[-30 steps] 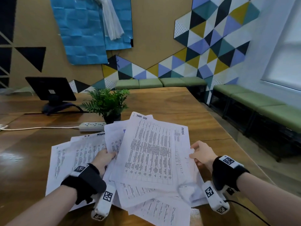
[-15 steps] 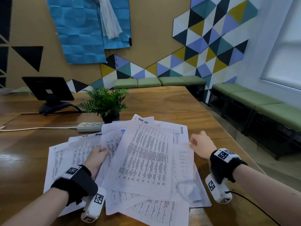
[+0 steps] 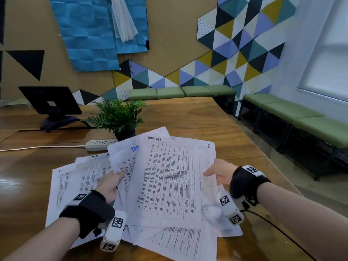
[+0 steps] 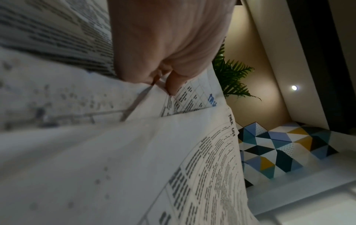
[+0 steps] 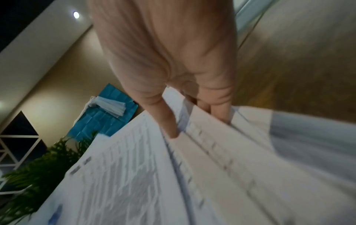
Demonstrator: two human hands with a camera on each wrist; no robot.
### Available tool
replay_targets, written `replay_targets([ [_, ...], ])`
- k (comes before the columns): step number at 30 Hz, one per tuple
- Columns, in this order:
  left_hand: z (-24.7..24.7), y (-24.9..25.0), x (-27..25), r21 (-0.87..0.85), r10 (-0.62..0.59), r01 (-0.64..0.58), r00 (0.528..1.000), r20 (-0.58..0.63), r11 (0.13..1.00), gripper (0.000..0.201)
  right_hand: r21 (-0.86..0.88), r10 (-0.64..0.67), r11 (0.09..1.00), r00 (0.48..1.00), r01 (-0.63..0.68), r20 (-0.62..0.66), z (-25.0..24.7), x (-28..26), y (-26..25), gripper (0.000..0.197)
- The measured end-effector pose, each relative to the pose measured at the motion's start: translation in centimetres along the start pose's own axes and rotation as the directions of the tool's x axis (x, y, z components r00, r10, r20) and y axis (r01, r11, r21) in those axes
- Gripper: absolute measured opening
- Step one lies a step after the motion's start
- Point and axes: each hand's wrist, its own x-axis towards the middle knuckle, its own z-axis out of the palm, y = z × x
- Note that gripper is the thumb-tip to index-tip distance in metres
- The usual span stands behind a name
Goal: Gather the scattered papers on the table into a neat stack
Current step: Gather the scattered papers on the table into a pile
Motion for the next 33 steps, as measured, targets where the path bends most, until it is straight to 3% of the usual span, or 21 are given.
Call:
replay_targets([
  [4, 0.5, 0.3, -0.4, 0.042, 0.041, -0.04, 0.999, -0.02, 0.998, 0.03, -0.023, -0.071, 0.997, 0.997, 0.07, -0.017, -0.7, 1.3, 0.4, 0.061],
  [8, -0.3, 0.4, -0.6, 0.099, 0.077, -0.07, 0.995, -0.062, 0.993, 0.028, -0.049, -0.118, 0.991, 0.984, 0.126, 0.134, -3.2, 0.4, -1.2, 0.07],
  [11, -0.6, 0.7, -0.9, 0.115, 0.072, -0.069, 0.997, -0.023, 0.991, 0.029, -0.28, -0.062, 0.955, 0.989, 0.097, 0.131, -4.9, 0.6, -2.7, 0.075],
  [12, -0.5, 0.9, -1.0, 0.118, 0.072, -0.071, 0.997, 0.0, 0.99, 0.028, -0.45, -0.022, 0.892, 0.997, 0.053, 0.074, -4.7, 0.1, -3.5, 0.075],
  [14, -0.1, 1.0, -1.3, 0.151, 0.068, -0.073, 0.997, 0.038, 0.986, 0.026, -0.753, -0.067, 0.658, 0.996, 0.001, -0.057, -3.8, -0.6, -5.1, 0.071],
  [15, 0.2, 1.0, -1.3, 0.173, 0.067, -0.075, 0.997, 0.047, 0.982, 0.026, -0.824, -0.09, 0.566, 0.993, -0.007, -0.07, -3.0, -1.0, -5.9, 0.069],
  [17, 0.8, 1.0, -1.3, 0.211, 0.063, -0.073, 0.996, 0.057, 0.975, 0.024, -0.862, -0.122, 0.504, 0.992, 0.045, -0.019, -1.6, -0.9, -6.9, 0.066],
  [20, 1.7, 1.0, -1.7, 0.204, 0.045, -0.056, 0.997, 0.059, 0.977, 0.027, -0.741, -0.322, 0.626, 0.946, 0.243, 0.038, -0.2, 0.1, -7.6, 0.062],
  [23, 1.8, 1.2, -1.4, 0.21, 0.053, -0.065, 0.997, 0.062, 0.975, 0.024, -0.623, -0.464, 0.718, 0.881, 0.311, -0.096, -1.0, 0.4, -8.0, 0.063],
  [26, 2.0, 0.9, -0.6, 0.236, 0.058, -0.076, 0.995, 0.084, 0.969, 0.023, -0.699, -0.369, 0.712, 0.885, 0.072, -0.284, -2.6, -2.1, -6.8, 0.045],
  [28, 2.5, 0.9, -0.1, 0.229, 0.062, -0.087, 0.992, 0.113, 0.97, 0.025, -0.699, -0.197, 0.704, 0.912, -0.124, -0.36, -3.6, -4.9, -4.4, 0.028],
  [31, 3.6, 0.7, 0.6, 0.161, 0.059, -0.08, 0.99, 0.129, 0.984, 0.031, -0.589, 0.129, 0.75, 0.94, -0.3, -0.314, -3.9, -9.3, 0.5, 0.022],
  [33, 4.4, 0.7, 1.0, 0.12, 0.071, -0.088, 0.988, 0.139, 0.989, 0.032, -0.444, 0.197, 0.843, 0.943, -0.303, -0.27, -3.7, -10.2, 3.3, 0.022],
])
